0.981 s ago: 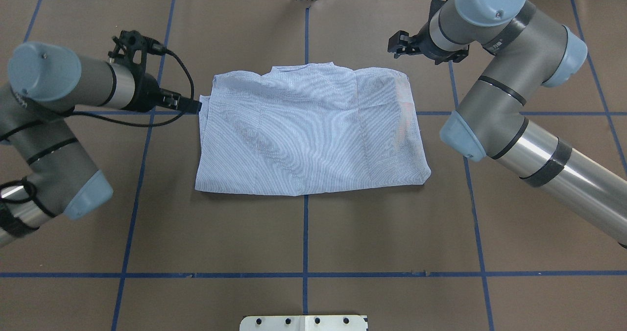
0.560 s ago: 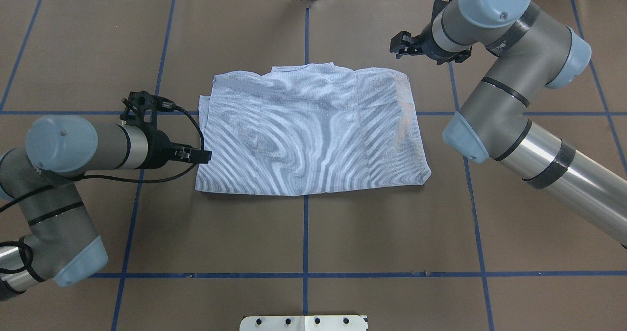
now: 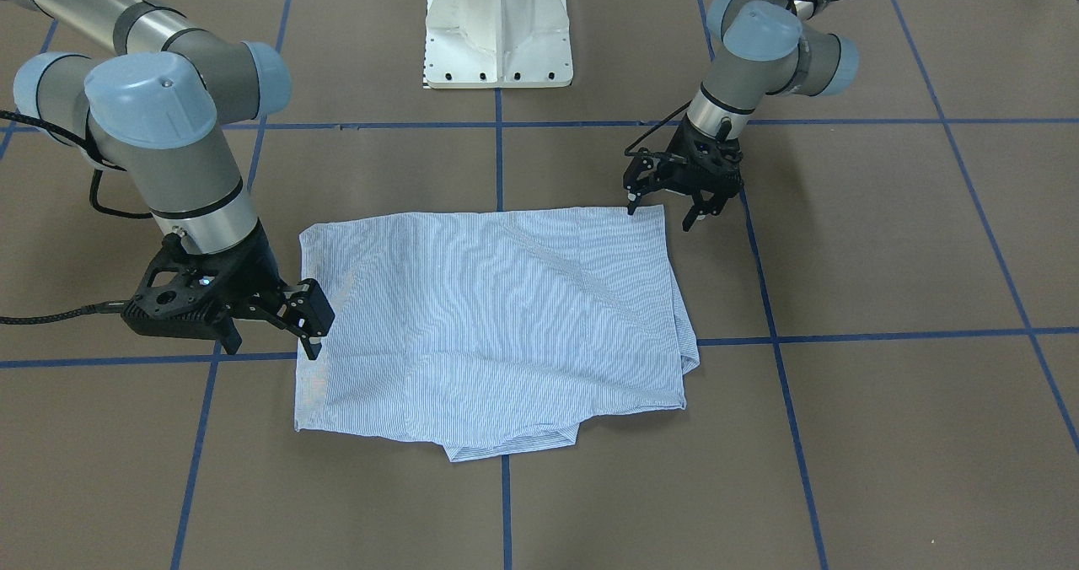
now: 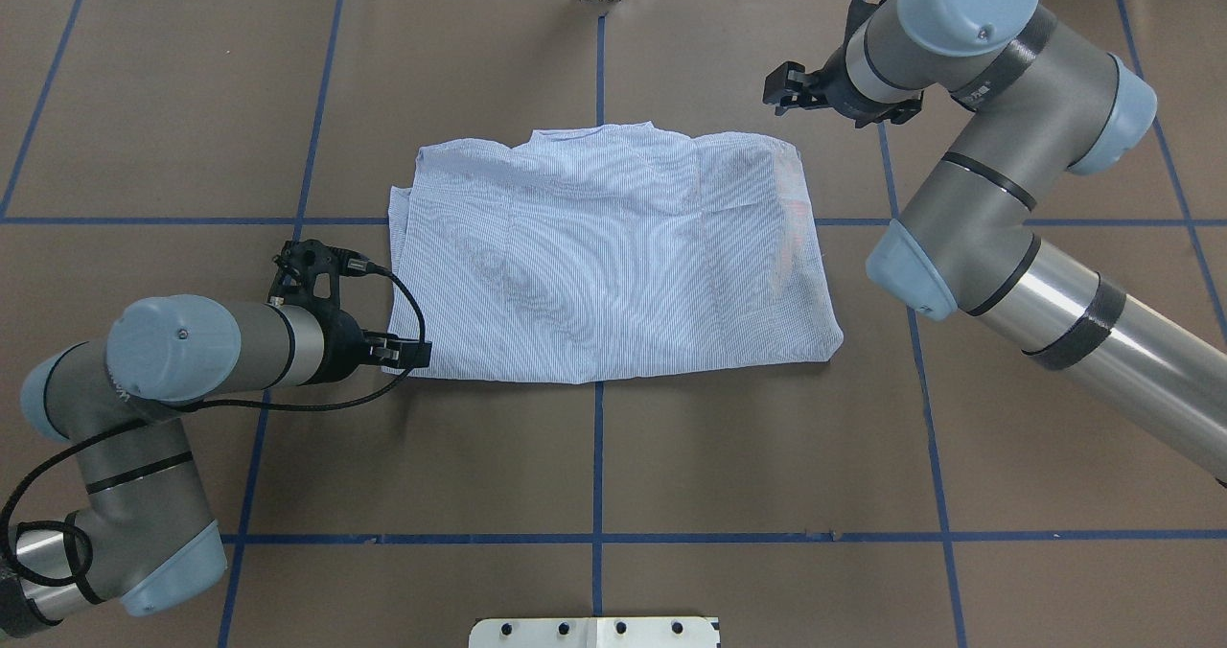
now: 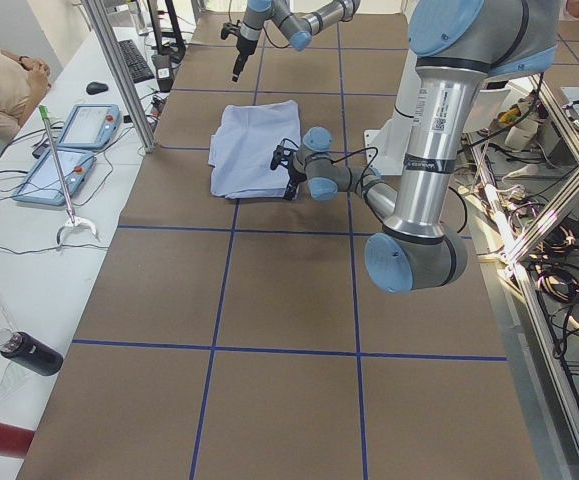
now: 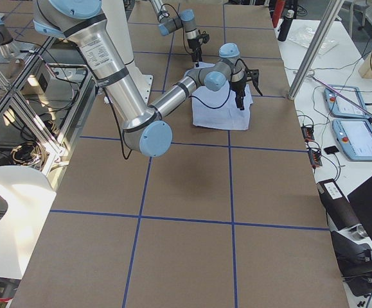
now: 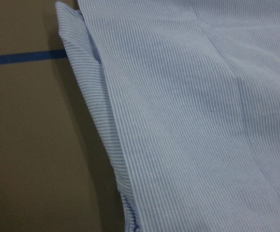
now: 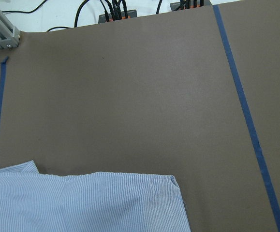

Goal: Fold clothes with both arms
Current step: 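Lower the left gripper and grasp the folded shirt's side edge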

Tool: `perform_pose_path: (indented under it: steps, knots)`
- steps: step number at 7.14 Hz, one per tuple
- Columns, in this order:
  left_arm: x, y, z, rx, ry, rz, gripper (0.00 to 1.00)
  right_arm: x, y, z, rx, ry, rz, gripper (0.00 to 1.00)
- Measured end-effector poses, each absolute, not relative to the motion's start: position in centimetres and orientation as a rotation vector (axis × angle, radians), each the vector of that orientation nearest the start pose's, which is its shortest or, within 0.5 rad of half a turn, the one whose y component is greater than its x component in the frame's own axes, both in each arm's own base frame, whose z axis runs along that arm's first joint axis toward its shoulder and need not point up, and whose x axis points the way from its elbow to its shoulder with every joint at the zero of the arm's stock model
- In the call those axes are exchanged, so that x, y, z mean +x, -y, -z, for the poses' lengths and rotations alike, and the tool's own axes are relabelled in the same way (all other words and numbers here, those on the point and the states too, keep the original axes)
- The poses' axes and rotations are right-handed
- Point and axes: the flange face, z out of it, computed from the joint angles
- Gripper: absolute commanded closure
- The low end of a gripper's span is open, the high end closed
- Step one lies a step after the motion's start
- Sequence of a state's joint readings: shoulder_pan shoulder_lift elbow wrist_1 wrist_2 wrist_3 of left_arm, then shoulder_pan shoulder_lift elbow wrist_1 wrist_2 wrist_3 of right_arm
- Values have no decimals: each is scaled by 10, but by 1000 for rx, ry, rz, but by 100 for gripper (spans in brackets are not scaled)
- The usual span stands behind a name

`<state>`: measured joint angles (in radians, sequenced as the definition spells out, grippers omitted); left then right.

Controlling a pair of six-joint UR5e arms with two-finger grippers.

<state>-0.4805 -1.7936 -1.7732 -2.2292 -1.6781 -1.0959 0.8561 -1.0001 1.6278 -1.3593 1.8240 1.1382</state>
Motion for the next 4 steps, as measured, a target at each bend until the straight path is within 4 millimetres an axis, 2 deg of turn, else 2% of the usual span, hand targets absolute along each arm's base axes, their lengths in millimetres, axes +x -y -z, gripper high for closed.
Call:
perform_pose_path:
  steps: [1,2,3,4]
  knots:
    - [468,375,-375,406,-1004,-47,55,-367,589,-280,312,814,-292,0]
    - [472,371,-375,398,-1006,-42,85,-367,588,-280,311,814,-293,0]
    - [476,367,-375,391,-1009,-42,100,-367,588,-279,311,815,-294,0]
    - [478,364,-375,386,-1012,-42,100,-368,588,-279,311,815,-294,0]
